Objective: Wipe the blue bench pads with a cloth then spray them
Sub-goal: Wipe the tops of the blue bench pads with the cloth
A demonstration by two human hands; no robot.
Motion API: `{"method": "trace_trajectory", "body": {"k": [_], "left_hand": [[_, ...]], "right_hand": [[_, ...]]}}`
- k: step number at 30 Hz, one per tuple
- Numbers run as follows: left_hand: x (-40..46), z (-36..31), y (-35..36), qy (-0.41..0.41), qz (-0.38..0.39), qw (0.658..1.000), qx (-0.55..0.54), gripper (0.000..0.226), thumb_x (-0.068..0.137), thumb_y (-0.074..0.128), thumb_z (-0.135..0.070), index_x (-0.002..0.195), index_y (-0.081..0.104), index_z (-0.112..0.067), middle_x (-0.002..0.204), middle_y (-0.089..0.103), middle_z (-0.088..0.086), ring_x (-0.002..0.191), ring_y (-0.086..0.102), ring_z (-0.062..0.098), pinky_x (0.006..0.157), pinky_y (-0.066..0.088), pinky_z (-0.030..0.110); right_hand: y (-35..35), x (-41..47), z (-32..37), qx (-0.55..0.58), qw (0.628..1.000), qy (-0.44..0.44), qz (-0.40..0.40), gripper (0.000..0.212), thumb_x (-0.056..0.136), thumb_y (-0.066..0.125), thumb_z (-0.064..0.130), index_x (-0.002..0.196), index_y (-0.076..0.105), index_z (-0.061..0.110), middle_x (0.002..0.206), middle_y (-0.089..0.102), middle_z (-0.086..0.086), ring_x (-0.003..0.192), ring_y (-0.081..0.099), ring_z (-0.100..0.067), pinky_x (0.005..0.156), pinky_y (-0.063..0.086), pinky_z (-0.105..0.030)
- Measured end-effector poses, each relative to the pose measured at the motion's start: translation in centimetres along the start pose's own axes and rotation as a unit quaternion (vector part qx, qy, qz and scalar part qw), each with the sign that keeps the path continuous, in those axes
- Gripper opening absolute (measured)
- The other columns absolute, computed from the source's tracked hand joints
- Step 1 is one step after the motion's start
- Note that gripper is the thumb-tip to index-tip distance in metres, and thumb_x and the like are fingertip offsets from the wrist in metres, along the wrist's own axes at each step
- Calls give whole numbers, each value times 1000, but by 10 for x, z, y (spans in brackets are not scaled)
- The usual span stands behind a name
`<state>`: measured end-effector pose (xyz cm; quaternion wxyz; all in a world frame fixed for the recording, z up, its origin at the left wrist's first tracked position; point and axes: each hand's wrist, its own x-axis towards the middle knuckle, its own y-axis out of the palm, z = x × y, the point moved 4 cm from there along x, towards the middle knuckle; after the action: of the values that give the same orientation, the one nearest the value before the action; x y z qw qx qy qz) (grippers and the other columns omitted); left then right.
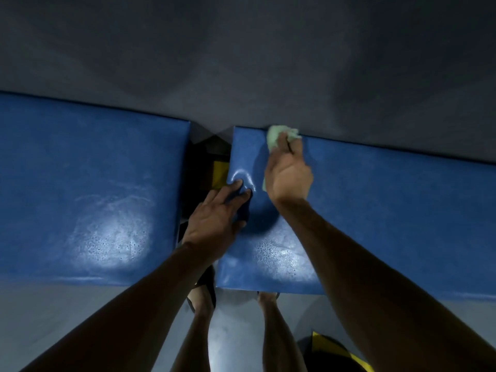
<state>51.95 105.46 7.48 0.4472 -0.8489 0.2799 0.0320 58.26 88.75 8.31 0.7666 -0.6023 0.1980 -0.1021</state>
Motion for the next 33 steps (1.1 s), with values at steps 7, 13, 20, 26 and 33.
{"method": "trace_trajectory", "body": {"k": [7,13,20,26,33], "left_hand": [[0,1,0,7,2,1000,-1,69,85,72,-29,147,44,-32,157,33,-11,131,40,19,104,45,36],[0,9,6,17,-9,1000,-6,69,80,73,-31,144,47,-31,155,37,-9,124,43,21,101,47,39],[4,7,1,25,1,1000,9,64,78,73,-33,138,51,-33,148,44,-5,117,50,27,93,51,48],[2,9,2,36,5,999,22,71,82,75,-31,147,45,-29,156,35,-6,126,43,24,98,48,46],[4,9,1,36,20,999,19,63,84,69,-35,143,49,-27,157,36,-4,127,43,27,98,46,49]], "right_hand": [[-38,11,-120,-30,999,-37,-5,52,97,38,38,149,39,39,125,50,-11,86,63,-41,73,52,-42],[3,-31,-66,108,987,100,-63,56,96,41,37,152,38,35,152,42,-8,106,64,-38,79,51,-39],[-3,-61,-50,-46,952,-303,4,51,96,44,29,146,50,25,110,58,-9,70,61,-31,47,48,-33],[-15,-26,-119,33,985,153,-69,50,103,42,33,153,34,36,129,45,-12,84,61,-43,69,44,-41],[14,-105,-31,-21,974,-223,-21,52,95,53,25,147,49,21,105,58,-10,69,59,-28,47,46,-31]]}}
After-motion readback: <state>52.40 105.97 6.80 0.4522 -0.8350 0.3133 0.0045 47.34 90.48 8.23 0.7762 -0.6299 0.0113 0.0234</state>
